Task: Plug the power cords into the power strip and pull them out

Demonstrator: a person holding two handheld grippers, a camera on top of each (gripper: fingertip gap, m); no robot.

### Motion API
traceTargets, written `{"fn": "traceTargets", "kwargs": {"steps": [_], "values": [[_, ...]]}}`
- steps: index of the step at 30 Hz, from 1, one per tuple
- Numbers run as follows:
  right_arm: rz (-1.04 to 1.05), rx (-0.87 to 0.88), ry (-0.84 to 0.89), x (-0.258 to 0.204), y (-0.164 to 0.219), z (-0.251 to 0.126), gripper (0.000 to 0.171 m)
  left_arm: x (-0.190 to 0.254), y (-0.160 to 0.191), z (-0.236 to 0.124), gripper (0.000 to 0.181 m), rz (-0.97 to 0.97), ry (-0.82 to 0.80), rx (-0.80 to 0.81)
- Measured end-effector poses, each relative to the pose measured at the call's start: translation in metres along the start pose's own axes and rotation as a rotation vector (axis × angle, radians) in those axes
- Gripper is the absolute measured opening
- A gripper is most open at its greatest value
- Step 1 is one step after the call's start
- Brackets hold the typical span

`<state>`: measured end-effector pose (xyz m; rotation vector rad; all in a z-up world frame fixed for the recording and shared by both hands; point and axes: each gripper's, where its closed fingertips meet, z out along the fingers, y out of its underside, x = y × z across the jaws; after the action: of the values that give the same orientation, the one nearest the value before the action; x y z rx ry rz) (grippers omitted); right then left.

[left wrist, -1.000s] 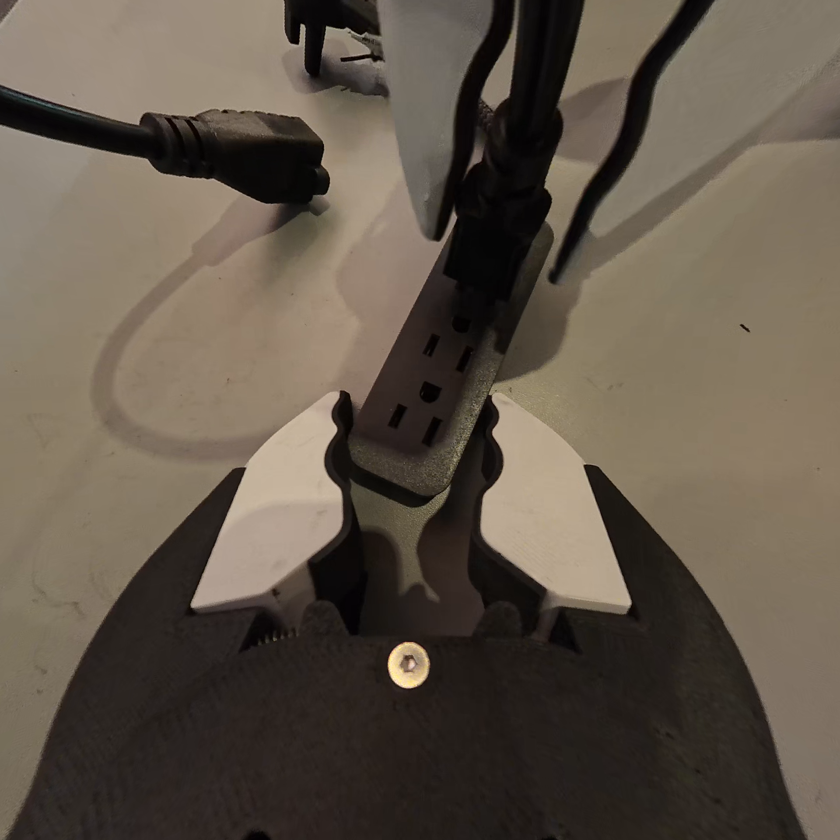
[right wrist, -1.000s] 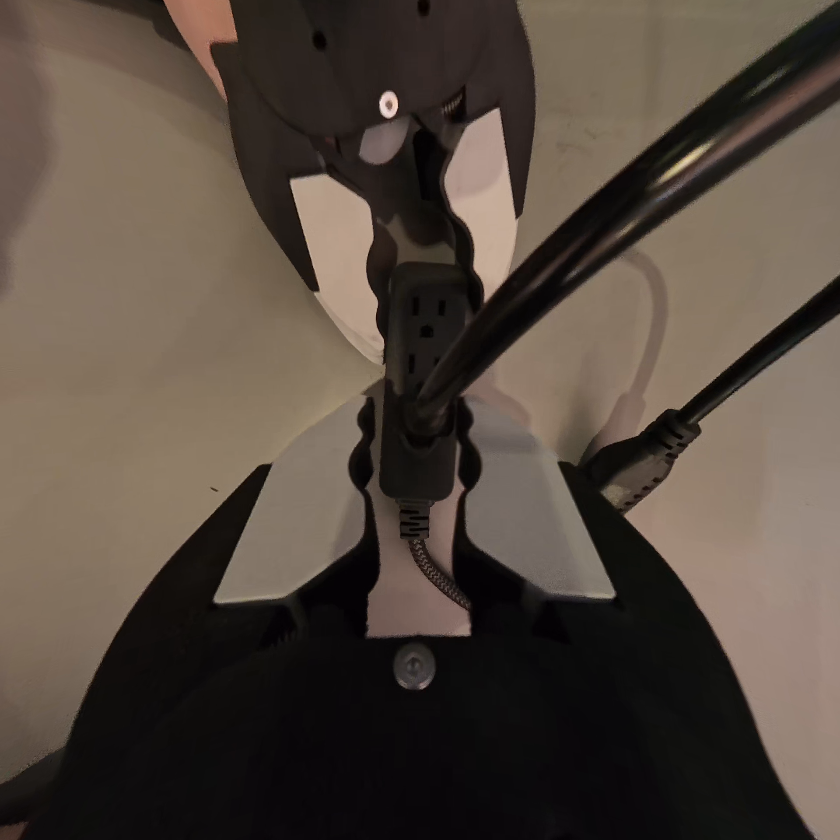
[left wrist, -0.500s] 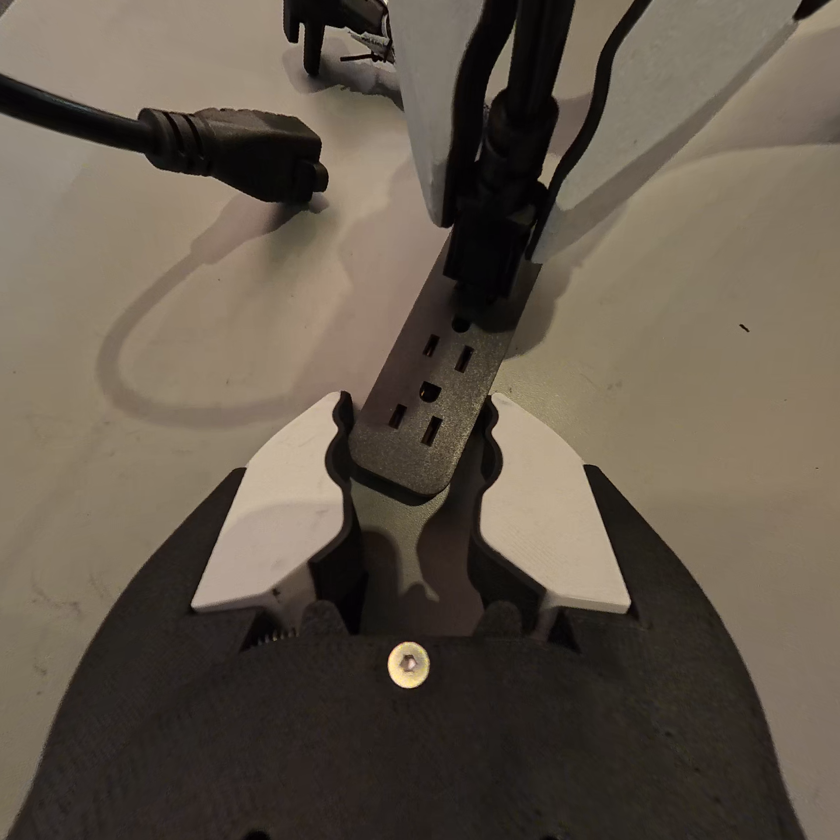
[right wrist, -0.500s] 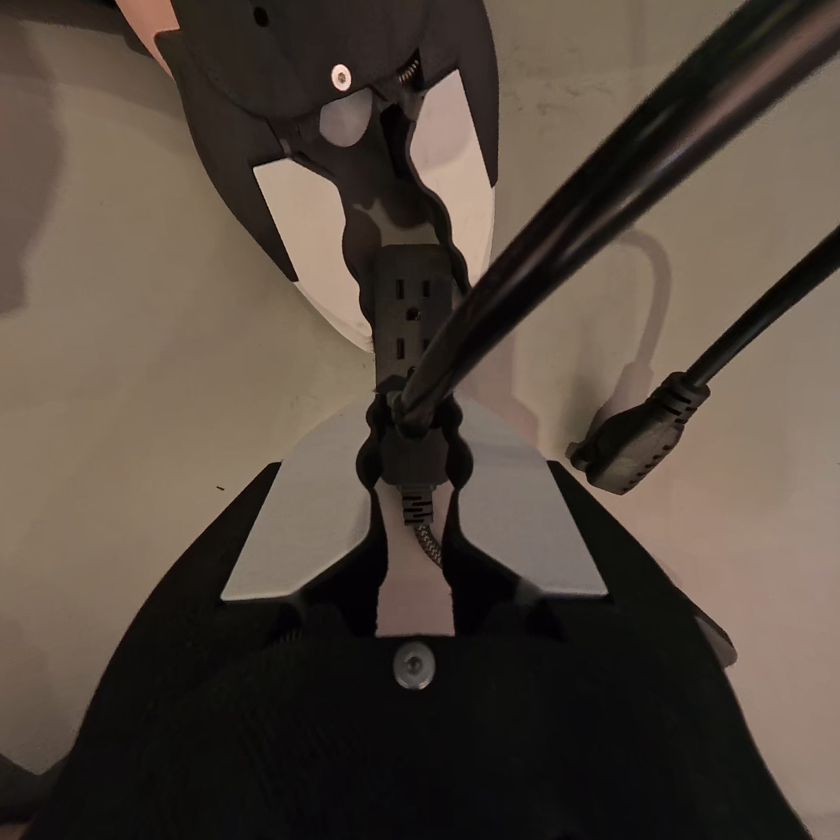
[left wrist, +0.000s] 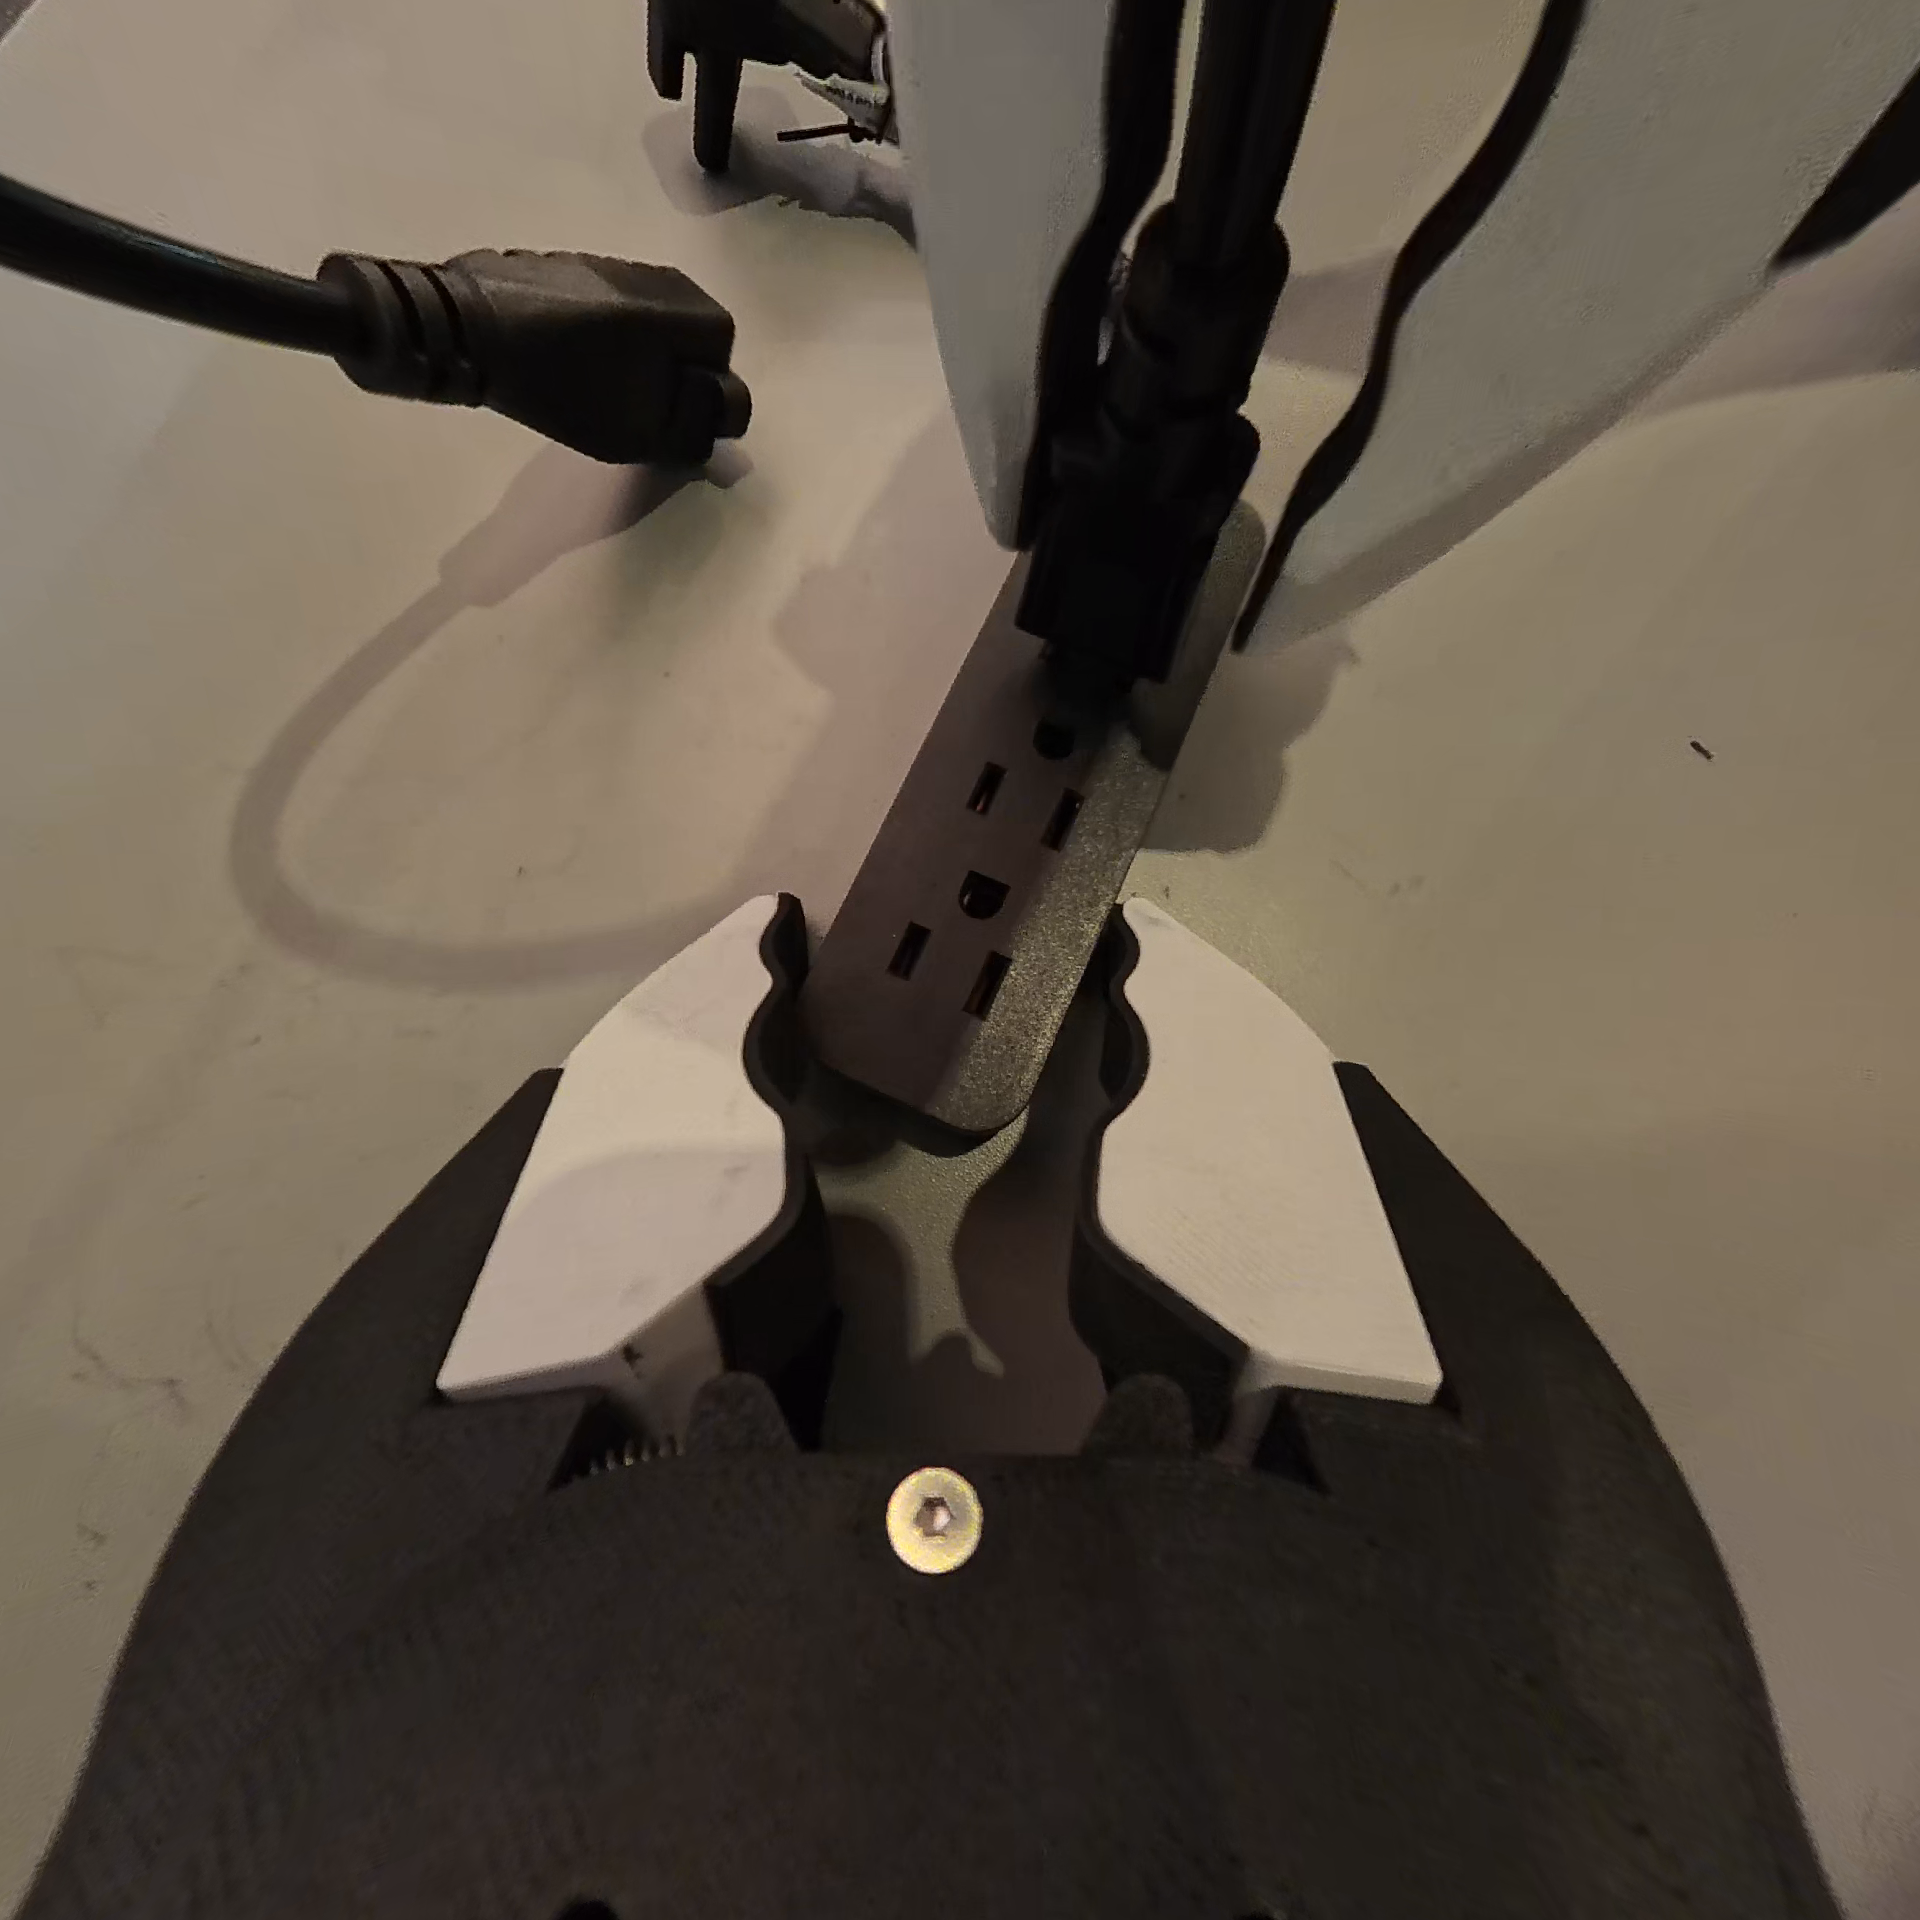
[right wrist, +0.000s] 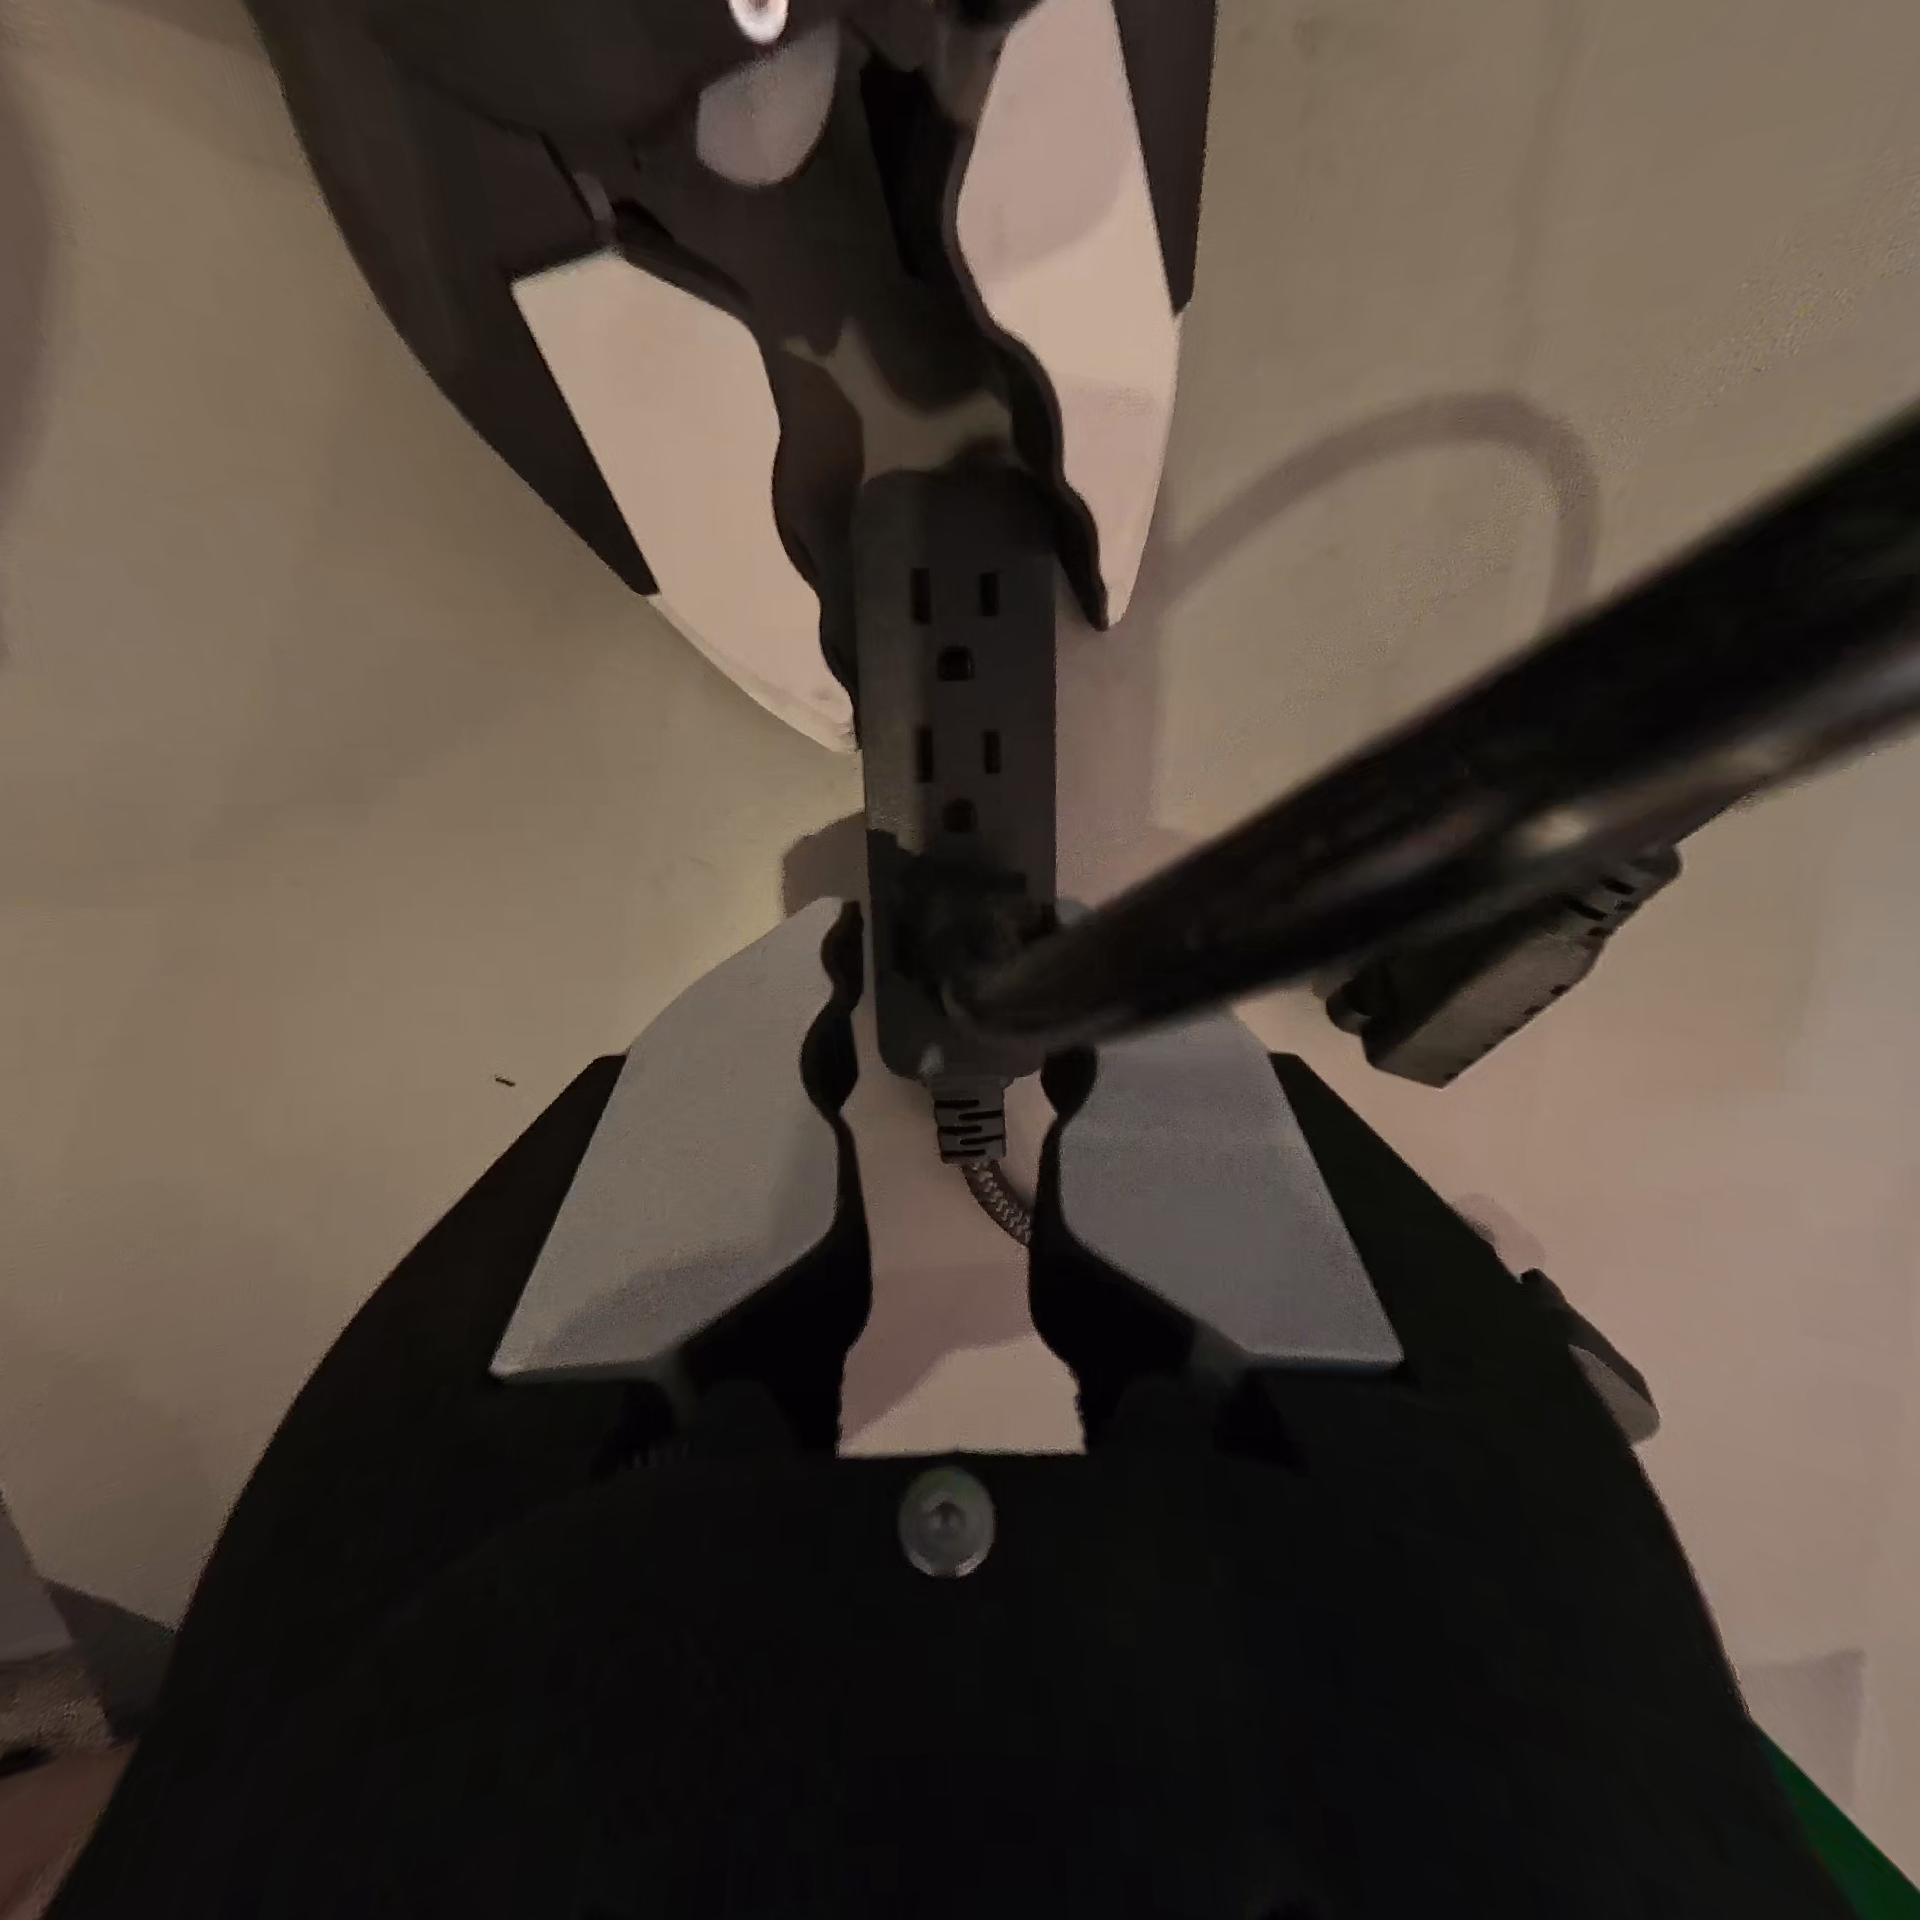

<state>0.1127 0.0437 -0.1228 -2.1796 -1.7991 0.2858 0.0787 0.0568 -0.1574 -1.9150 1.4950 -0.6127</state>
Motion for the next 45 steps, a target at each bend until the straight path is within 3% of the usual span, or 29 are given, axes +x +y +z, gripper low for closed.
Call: {"fn": "traceTargets", "kwargs": {"steps": [4,9,15,25,45], "values": [[-0.005,-0.039,0.018,0.003,0.001,0.005,0.027,0.0,0.0,0.0,0.054,0.001,-0.001,0.001],[0.032,0.036,-0.013,0.004,-0.011,-0.004,0.027,0.0,0.0,0.0,0.053,0.001,-0.001,0.001],[-0.019,-0.145,-0.032,0.005,-0.002,-0.005,0.027,0.0,0.0,0.0,0.053,0.002,-0.001,0.001],[-0.014,-0.263,-0.05,0.003,0.001,-0.004,0.027,0.0,0.0,0.0,0.053,0.001,0.0,0.0],[-0.015,-0.181,-0.052,0.002,-0.005,0.0,0.026,0.0,-0.001,0.0,0.053,0.001,0.002,0.002]]}}
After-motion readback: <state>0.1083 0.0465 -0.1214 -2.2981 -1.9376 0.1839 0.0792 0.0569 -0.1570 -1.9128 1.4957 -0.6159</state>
